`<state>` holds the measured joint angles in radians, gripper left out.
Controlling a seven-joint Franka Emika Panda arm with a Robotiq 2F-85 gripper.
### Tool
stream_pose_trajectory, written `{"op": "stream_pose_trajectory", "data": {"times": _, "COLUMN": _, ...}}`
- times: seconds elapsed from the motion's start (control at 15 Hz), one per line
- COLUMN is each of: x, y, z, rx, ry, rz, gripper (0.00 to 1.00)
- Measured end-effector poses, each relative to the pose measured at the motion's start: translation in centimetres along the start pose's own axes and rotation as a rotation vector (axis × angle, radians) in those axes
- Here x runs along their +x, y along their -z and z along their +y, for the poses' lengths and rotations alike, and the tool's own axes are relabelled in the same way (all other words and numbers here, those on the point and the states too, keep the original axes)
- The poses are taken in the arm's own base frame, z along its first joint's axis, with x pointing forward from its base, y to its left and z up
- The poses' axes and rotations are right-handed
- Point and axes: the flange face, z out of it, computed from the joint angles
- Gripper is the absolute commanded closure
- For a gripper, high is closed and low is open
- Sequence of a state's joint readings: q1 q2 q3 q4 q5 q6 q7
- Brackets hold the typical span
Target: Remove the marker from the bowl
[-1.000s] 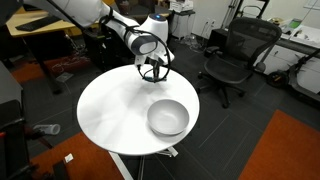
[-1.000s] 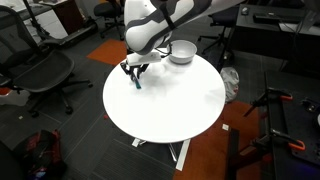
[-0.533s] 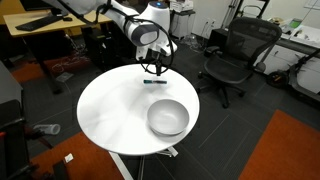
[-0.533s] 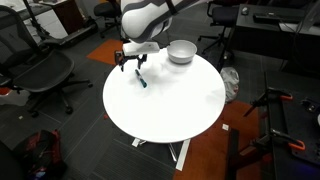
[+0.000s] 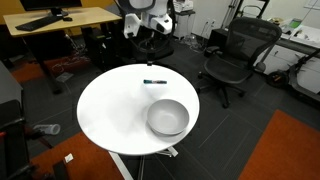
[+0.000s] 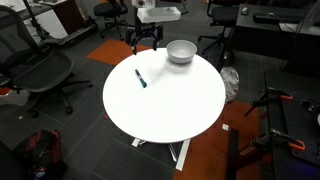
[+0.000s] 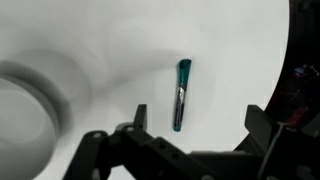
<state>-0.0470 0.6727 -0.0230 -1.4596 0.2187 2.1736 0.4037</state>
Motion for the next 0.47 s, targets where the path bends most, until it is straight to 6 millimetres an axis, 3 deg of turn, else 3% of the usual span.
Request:
{"op": "stream_pose_trajectory", "data": {"times": 0.27, "x": -2.5, "y": 3.8, "z": 2.1, "rx": -0.014, "ry": 0.041, "rz": -0.043, "gripper": 0.00}}
{"op": "stream_pose_trajectory", "data": {"times": 0.47, "x": -2.4, "y": 3.2, "z": 2.1, "rx": -0.018, "ry": 0.041, "rz": -0.049, "gripper": 0.00}}
